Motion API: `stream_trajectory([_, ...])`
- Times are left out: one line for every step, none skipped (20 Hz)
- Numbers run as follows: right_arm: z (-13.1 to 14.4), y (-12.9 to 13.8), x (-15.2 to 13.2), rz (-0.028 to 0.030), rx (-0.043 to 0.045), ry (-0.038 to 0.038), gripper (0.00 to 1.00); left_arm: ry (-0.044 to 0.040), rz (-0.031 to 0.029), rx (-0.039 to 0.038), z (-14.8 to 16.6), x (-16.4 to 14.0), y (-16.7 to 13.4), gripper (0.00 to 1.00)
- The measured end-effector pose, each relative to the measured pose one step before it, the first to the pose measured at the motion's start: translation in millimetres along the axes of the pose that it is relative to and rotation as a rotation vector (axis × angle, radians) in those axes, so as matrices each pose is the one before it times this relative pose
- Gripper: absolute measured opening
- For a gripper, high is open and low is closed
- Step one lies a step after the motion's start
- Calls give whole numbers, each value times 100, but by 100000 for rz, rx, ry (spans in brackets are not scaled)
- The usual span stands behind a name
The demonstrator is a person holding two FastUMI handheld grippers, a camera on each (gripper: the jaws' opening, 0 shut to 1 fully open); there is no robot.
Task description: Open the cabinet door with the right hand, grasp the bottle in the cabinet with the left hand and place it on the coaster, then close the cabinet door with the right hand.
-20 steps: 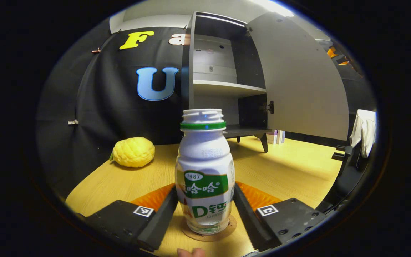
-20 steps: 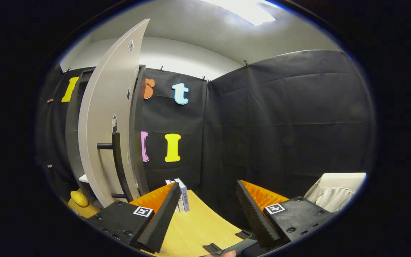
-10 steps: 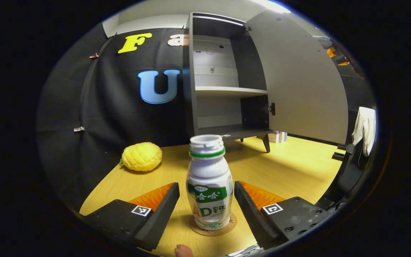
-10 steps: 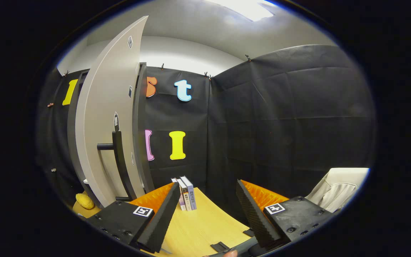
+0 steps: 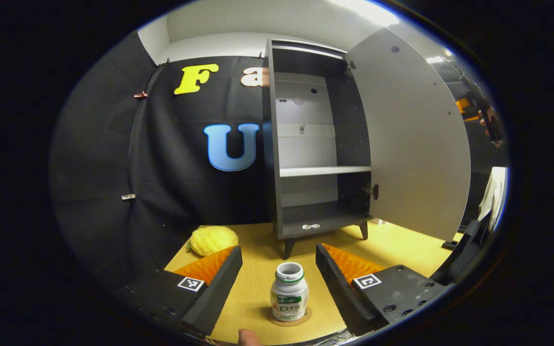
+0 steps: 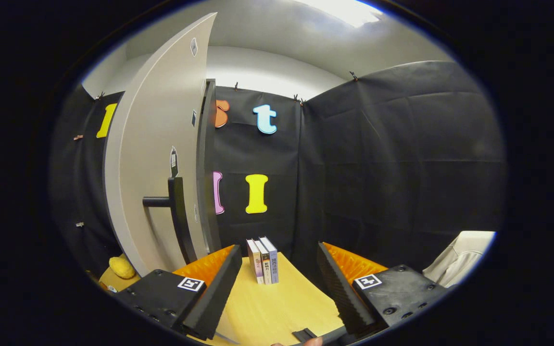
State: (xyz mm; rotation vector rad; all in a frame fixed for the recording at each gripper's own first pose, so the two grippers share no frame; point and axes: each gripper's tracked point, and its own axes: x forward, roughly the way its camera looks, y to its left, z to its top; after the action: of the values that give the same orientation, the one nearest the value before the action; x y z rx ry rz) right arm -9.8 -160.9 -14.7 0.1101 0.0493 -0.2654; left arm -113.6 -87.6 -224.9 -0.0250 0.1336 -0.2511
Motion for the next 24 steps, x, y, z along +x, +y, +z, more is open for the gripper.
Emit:
stream_trajectory([56, 50, 164, 731, 847, 213, 97, -957, 1487, -871, 1466, -70, -139, 97])
stream_trajectory([171, 192, 137, 1042, 778, -95, 97, -569, 916, -706, 1409, -55, -368, 97])
stream_trajectory([109, 97, 115, 911, 478, -137, 97, -353, 398, -385, 1330, 25, -304, 96])
stream_trajectory([-26, 192, 93, 1226, 360, 153, 97, -520, 668, 17, 1284, 63, -199, 96])
stream_trajectory([-85, 264, 55, 1487, 629, 556, 97, -397, 1262, -34, 1350, 100, 64, 94])
stream_trajectory([-93, 336, 4, 1712, 996, 467, 97, -174, 1377, -342, 1109, 94, 136, 94])
stream_trajectory([28, 217, 74, 1137, 1121, 165, 97, -64, 1232, -749, 974, 168, 33, 94])
stream_trajectory([-85, -53, 50, 709, 883, 366, 96, 238, 1214, -509, 633, 224, 55, 97])
stream_trajectory([-54, 63, -58, 1075, 995, 534, 96, 452, 1174, 577, 530, 187, 114, 97])
stream_trajectory([-101, 118, -10, 1313, 1074, 539, 96, 344, 1756, 1646, 413, 131, 362, 96])
stream_trajectory([-95, 165, -48, 1319, 987, 636, 96, 411, 2138, 2052, 326, 121, 387, 97])
stream_trajectory([-94, 145, -14, 1112, 232, 147, 98, 531, 1684, 1718, 89, 93, 298, 97])
stream_trajectory([30, 219, -144, 657, -666, 86, 98, 235, 1273, 945, 156, -21, 125, 96])
stream_trajectory([-17, 236, -65, 702, -1085, -58, 97, 70, 1207, 111, 214, -72, 222, 97])
stream_trajectory([-22, 503, -103, 651, -1543, 299, 97, 107, 767, -701, 154, -28, 92, 94])
stream_trajectory([92, -42, 171, 325, -1829, -1491, 97, 207, 609, -832, 76, 52, 166, 97])
stream_trajectory([191, 558, -334, 218, -1311, 278, 96, 174, 947, -312, 195, 19, 331, 96])
stream_trajectory([-112, 436, -165, 804, 364, -87, 96, 27, 1161, 197, 72, -81, 401, 96])
stream_trajectory([-339, 673, -81, 1227, 1027, 942, 97, -49, 899, 470, 132, -92, 369, 94])
stream_trajectory([-164, 711, -75, 1329, 1290, 614, 98, 3, 370, 332, 37, 0, 271, 94])
stream_trajectory([-173, 700, -69, 1391, 355, 442, 97, 93, -121, 179, 97, -1, 202, 96])
stream_trajectory([38, 825, -127, 1320, -269, -236, 98, 20, 69, 53, -130, -141, 264, 96])
stream_trajectory([84, 816, -56, 1128, -514, -286, 97, -141, -97, -76, 60, -3, 312, 96])
stream_trajectory([-146, 881, -80, 1106, -391, 110, 97, -68, 127, 19, -138, -46, 336, 96])
